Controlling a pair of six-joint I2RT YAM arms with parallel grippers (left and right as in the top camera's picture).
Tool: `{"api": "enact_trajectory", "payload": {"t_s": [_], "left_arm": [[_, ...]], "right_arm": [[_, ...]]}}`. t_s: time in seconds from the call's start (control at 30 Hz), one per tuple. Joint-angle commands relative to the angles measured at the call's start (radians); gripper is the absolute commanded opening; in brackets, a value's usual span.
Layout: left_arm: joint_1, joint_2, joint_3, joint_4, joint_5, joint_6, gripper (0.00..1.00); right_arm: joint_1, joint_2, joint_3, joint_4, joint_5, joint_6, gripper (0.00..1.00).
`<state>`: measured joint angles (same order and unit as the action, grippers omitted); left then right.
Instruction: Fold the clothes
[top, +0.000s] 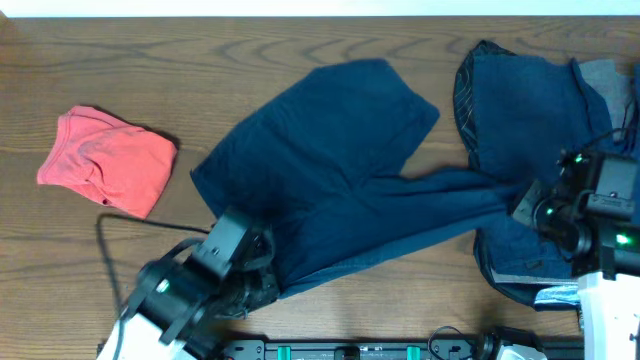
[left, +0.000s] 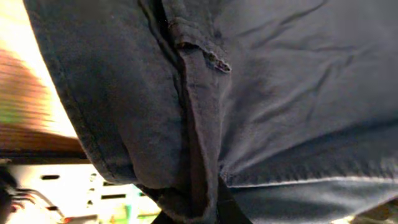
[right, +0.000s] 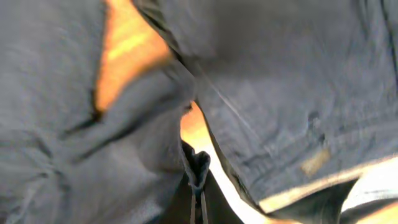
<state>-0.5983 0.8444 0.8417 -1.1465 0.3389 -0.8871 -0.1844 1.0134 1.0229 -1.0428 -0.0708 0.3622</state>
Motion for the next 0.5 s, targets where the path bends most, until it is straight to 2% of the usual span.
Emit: {"api": "enact_trajectory", "payload": {"t_s": [0.0,0.13,0.3,0.4,0.47], "left_arm": [[0.002,-0.078,-0.005,-0.02,-0.097,-0.074,0.06],[0.002,-0.116,-0.005,0.062,-0.293,-0.121,0.06],[0.003,-0.083,-0.005,0.187,-0.536,-0.16,0.06],[0.012,-0.035,-0.005,0.252,-0.622,-0.17,0.06],[0.029,0.012,-0.005,0.275,-0.64,-0.219,0.06]], "right_arm": [[-0.031,0.014,0.106,0.061,0.069,-0.175,0.01],[-0.012,0.07,0.161,0.16,-0.055,-0.265,0.01],[0.037,0.161,0.169,0.351,-0.135,-0.266,0.01],[0.082,0.235,0.169,0.458,-0.17,-0.267,0.01],[0.114,0.289,0.169,0.522,-0.169,-0.267,0.01]]}}
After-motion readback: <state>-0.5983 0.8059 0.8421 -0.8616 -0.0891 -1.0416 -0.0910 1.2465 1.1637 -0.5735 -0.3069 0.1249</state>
